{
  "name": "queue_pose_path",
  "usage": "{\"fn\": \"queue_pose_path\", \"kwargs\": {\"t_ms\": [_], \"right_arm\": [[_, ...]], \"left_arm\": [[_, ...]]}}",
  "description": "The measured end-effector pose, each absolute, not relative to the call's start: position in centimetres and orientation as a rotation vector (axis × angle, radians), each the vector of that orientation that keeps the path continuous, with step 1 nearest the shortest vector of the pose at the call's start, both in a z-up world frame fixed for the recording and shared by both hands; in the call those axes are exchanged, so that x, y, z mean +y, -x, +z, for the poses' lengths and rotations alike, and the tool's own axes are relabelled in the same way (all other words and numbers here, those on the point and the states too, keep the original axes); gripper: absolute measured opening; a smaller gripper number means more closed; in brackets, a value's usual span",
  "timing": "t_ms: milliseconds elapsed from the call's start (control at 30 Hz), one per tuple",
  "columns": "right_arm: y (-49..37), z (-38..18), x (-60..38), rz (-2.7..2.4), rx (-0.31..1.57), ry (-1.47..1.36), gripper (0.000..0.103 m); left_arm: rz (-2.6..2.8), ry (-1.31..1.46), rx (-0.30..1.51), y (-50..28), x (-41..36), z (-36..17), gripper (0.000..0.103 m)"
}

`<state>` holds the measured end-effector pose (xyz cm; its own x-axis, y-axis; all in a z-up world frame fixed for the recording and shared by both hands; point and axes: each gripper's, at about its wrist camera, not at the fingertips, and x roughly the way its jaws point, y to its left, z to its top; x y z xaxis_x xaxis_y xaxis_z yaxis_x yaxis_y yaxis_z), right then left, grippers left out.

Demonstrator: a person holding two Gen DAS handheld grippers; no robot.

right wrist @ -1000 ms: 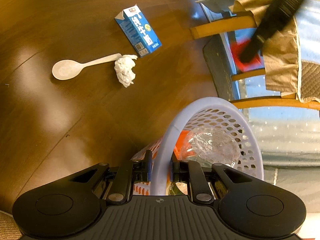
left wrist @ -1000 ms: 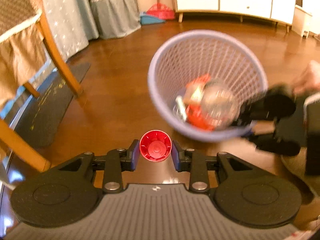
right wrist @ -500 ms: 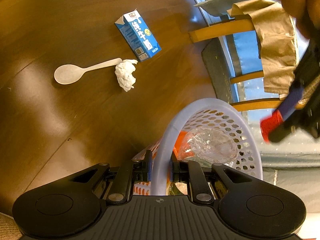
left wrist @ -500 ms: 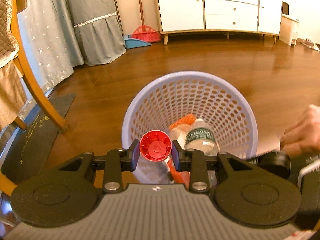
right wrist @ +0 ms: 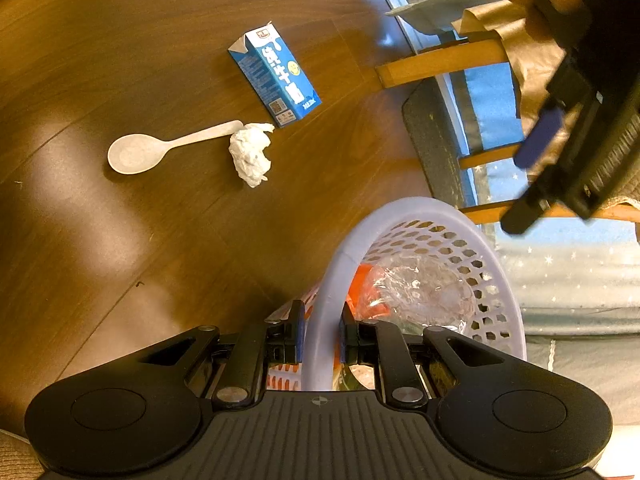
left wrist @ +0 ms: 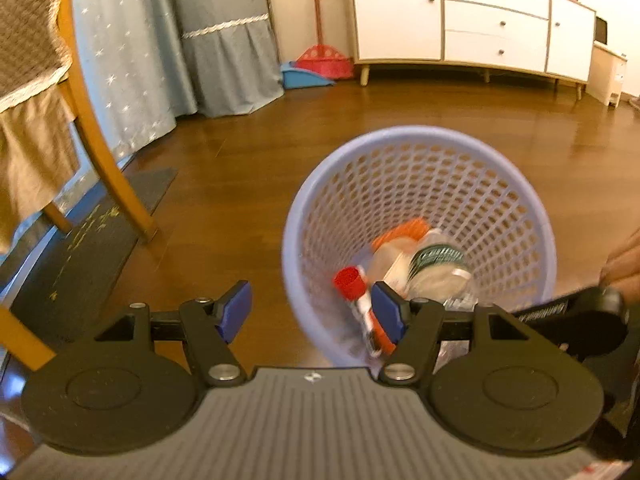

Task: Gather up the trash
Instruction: 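Carry the red cap with the left tool into the wastebasket and release, then move the left tool back over the blue milk carton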

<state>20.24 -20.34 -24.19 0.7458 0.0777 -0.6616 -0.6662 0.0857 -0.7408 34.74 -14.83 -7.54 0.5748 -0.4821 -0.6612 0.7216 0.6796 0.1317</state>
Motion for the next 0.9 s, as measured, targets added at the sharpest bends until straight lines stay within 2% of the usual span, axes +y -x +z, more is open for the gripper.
{"fn": "queue_pose_path", "kwargs": {"t_ms": [567,900], "right_arm": [[-20.5,-24.0,-20.3,0.589,0.535,1.374,0.012],[-20.5,-24.0,-20.3,0.59,0.536,1.37,0.012]], "left_arm": [[-0.497,-0.442,0.793,-35.0,-4.2,-12.6,0.062],[-0.467,-0.472,0.888,-33.7,-1.3,-16.7,0.064]]}}
